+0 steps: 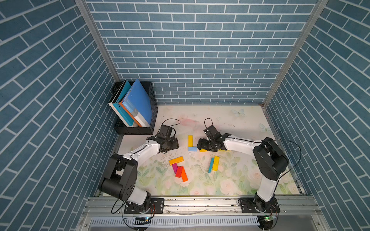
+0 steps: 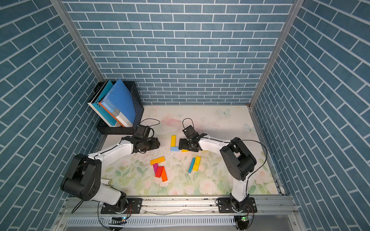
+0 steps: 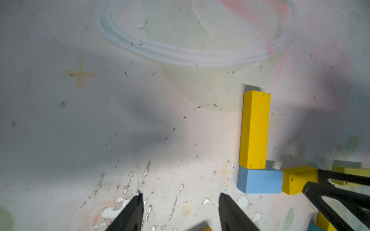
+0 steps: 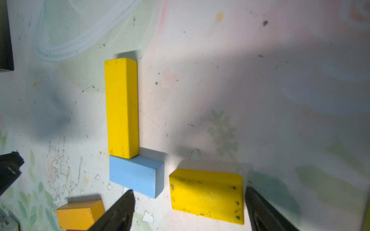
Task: Assemble the letter h with building blocks
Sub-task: Assemble the building block at the center of the board.
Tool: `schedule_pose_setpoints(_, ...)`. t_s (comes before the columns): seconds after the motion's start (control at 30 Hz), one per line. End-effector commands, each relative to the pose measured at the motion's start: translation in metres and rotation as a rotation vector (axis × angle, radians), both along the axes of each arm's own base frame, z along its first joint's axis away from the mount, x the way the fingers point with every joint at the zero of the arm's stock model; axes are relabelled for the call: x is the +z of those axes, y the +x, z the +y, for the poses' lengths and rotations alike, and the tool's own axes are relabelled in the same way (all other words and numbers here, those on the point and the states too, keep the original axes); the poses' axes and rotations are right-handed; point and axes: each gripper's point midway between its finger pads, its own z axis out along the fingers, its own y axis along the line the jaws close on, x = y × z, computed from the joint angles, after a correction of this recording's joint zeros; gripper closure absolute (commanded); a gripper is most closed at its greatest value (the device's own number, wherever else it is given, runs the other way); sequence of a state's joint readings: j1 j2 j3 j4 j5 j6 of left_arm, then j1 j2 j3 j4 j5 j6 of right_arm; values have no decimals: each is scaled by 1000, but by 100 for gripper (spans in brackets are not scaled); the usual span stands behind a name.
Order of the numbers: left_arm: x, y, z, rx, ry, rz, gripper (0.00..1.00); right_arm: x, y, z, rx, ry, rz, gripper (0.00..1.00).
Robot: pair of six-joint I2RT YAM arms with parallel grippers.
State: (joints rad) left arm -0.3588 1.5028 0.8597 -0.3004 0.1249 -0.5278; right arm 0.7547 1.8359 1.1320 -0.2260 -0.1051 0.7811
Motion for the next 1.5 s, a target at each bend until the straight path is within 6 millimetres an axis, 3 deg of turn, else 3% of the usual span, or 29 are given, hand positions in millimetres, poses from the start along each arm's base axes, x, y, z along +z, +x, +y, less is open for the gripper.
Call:
schedule_pose_setpoints(0.0, -1, -3, 0, 0, 3, 5, 35, -6, -4, 3, -3, 9, 26, 14)
schedule_pose_setpoints(0.37, -1, -3, -1, -3, 2, 6, 35, -7, -11, 8, -6, 15, 43, 16)
schedule_pose_setpoints(0.73, 2, -1, -3, -8, -2, 4, 35, 4, -9, -12, -30, -78, -16, 18)
schedule_pose_setpoints(1.03, 0, 1, -5, -10, -6, 8, 35, -10, -34, -30, 68, -252, -28, 24)
schedule_pose_setpoints(1.47, -2, 0, -4, -8, 0, 12, 35, -22, -23, -25, 72, -303, -30, 31)
